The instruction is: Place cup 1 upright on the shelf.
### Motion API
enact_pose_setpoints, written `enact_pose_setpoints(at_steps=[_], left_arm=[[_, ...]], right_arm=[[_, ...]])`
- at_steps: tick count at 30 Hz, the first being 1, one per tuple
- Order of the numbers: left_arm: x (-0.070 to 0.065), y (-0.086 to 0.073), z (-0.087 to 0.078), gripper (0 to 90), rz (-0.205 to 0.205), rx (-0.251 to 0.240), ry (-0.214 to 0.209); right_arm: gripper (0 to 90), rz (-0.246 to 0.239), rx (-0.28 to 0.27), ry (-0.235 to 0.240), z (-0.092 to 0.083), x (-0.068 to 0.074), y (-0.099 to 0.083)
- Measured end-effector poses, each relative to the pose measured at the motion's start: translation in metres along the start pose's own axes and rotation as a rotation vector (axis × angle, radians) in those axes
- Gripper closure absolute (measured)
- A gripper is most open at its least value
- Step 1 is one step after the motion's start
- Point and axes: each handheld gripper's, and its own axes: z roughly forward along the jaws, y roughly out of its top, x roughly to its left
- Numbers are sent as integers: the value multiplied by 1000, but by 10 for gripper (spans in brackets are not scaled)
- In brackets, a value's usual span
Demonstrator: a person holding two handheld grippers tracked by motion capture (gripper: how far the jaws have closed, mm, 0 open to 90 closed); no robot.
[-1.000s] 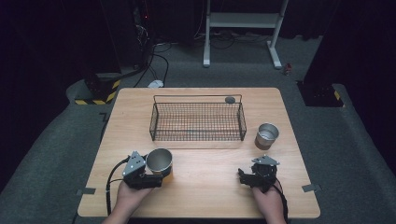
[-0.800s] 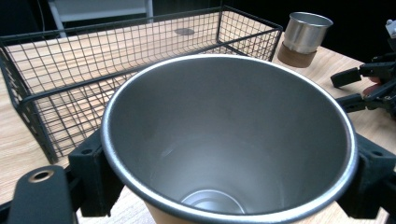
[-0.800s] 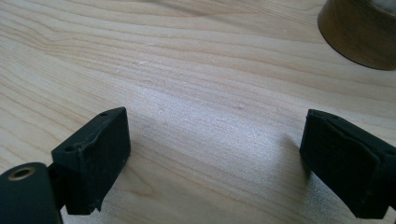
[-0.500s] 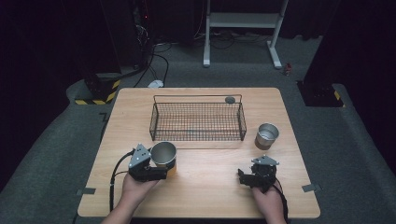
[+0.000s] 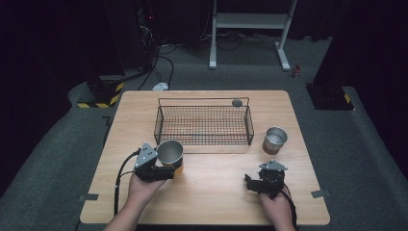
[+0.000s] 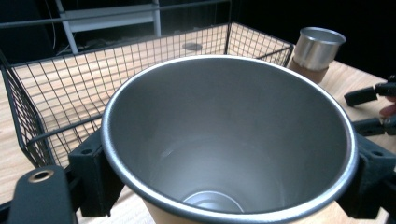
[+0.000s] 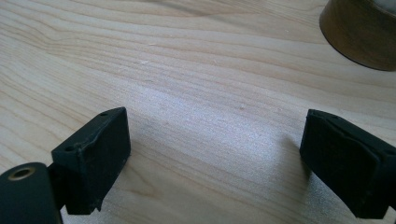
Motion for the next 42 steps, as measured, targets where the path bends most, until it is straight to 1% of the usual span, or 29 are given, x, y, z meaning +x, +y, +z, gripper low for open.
enact_pose_setpoints(at_steps=[2,3,10,12,13,20,22,24,26,31,33,34,42], left_arm=[[1,1,1,137,-3,2,2],[1,2,1,137,3,6,4],[2,9,3,137,8,7,8],[3,11,3,137,-2,2,6],[4,13,4,137,-5,7,7],[6,21,8,137,-4,16,12],[7,22,9,137,-8,7,14],[8,24,11,137,-14,13,12],[8,26,12,137,-7,12,16],[8,32,14,137,-10,11,11],[9,33,15,137,-11,2,8],[9,34,16,137,-17,2,6],[11,42,20,137,-9,3,12]], right_arm=[[85,0,0,0,0,0,0],[85,0,0,0,0,0,0],[85,0,0,0,0,0,0],[85,0,0,0,0,0,0],[85,0,0,0,0,0,0],[85,0,0,0,0,0,0],[85,2,-1,0,0,0,0],[84,2,-1,0,0,0,0],[84,2,-1,0,0,0,0],[85,2,-1,0,0,0,0],[84,2,-1,0,0,0,0],[85,2,-1,0,0,0,0],[85,2,-1,0,0,0,0]])
